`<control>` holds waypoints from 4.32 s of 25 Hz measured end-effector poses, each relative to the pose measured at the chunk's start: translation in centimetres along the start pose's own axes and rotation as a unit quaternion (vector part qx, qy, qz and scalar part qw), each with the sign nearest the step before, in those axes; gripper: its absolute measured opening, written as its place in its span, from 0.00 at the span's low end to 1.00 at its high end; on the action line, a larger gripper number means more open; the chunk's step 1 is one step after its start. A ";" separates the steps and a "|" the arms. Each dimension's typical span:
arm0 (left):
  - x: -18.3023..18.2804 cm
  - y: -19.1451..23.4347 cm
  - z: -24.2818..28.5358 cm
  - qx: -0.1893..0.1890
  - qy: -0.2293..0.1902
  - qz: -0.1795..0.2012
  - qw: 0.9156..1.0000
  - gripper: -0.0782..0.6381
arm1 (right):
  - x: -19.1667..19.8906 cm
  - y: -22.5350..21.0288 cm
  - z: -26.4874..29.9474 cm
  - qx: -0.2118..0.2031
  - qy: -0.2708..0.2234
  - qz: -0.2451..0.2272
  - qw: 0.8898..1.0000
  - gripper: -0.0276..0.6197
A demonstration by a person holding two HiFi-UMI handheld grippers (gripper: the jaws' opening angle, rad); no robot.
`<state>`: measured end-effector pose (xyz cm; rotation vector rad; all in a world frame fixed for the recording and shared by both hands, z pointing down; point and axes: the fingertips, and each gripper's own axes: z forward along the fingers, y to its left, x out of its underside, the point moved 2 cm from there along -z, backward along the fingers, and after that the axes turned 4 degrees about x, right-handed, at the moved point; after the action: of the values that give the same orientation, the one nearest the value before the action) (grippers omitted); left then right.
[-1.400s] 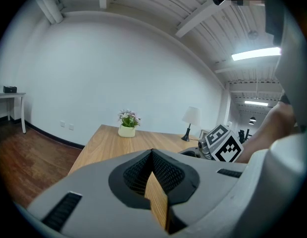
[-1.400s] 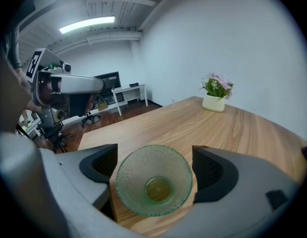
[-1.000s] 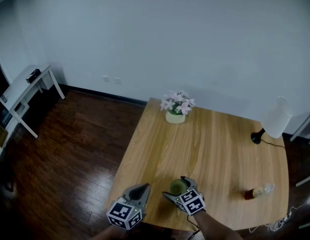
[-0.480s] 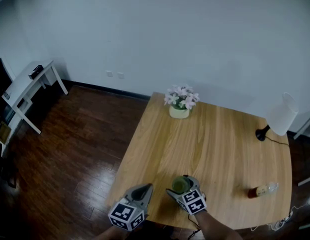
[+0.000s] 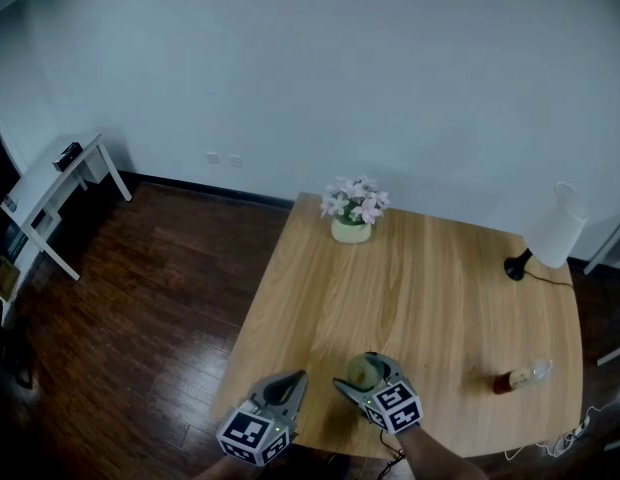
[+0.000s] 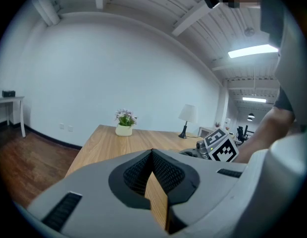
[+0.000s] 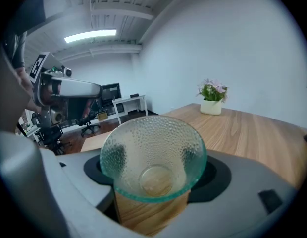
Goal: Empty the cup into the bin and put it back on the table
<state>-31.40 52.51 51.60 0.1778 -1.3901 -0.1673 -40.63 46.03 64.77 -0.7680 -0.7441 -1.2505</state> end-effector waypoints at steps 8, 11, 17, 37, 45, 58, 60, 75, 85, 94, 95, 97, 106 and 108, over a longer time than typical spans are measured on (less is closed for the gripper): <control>-3.3 -1.4 0.1 0.024 -0.032 -0.006 0.999 0.12 | -6.1 -0.3 -6.3 0.023 -0.045 0.007 0.999 0.66; -4.5 -2.4 0.3 0.030 -0.043 -0.006 0.999 0.12 | -8.2 -0.5 -9.2 0.039 -0.059 0.011 0.997 0.66; -6.7 -5.1 1.0 0.053 -0.071 -0.011 0.996 0.12 | -11.5 -0.5 -15.2 0.054 -0.085 0.010 0.995 0.66; -10.2 -20.8 4.3 0.271 -0.121 0.067 0.953 0.12 | -9.1 -0.2 -31.2 0.183 -0.103 0.034 0.977 0.66; -11.3 -23.2 3.2 0.406 -0.163 0.083 0.895 0.12 | -6.8 2.7 -35.1 0.306 -0.112 0.093 0.941 0.66; -8.6 -33.9 -1.7 0.612 -0.152 0.047 0.774 0.12 | 2.7 13.5 -44.8 0.504 -0.076 0.197 0.837 0.66; -7.4 -36.5 -3.1 0.638 -0.139 0.040 0.756 0.12 | 4.4 15.7 -46.7 0.528 -0.077 0.218 0.817 0.66; 2.3 -58.9 -22.0 0.813 -0.057 0.034 0.578 0.12 | 17.9 37.0 -63.2 0.707 -0.093 0.320 0.624 0.66; 7.7 -69.1 -38.2 0.893 -0.023 0.021 0.450 0.12 | 23.3 51.0 -69.2 0.772 -0.089 0.353 0.521 0.66; 10.8 -75.5 -45.9 0.932 0.012 0.029 0.361 0.12 | 28.2 59.8 -72.9 0.808 -0.084 0.403 0.422 0.66; 11.3 -76.3 -46.5 0.937 0.016 0.031 0.349 0.12 | 28.7 60.5 -73.4 0.812 -0.083 0.408 0.409 0.66; 12.1 -77.9 -47.5 0.945 0.029 0.030 0.324 0.12 | 29.7 61.6 -74.4 0.822 -0.077 0.415 0.383 0.66; 13.0 -84.7 -49.1 0.974 0.054 0.006 0.220 0.12 | 32.0 63.8 -77.8 0.852 -0.061 0.448 0.262 0.66; 13.1 -85.8 -49.2 0.978 0.062 -0.004 0.198 0.12 | 32.7 63.8 -78.2 0.857 -0.063 0.453 0.238 0.66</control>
<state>18.26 -32.71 36.63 2.2561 -0.4538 1.7977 32.84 -27.36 43.14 0.7089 -0.9952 1.0777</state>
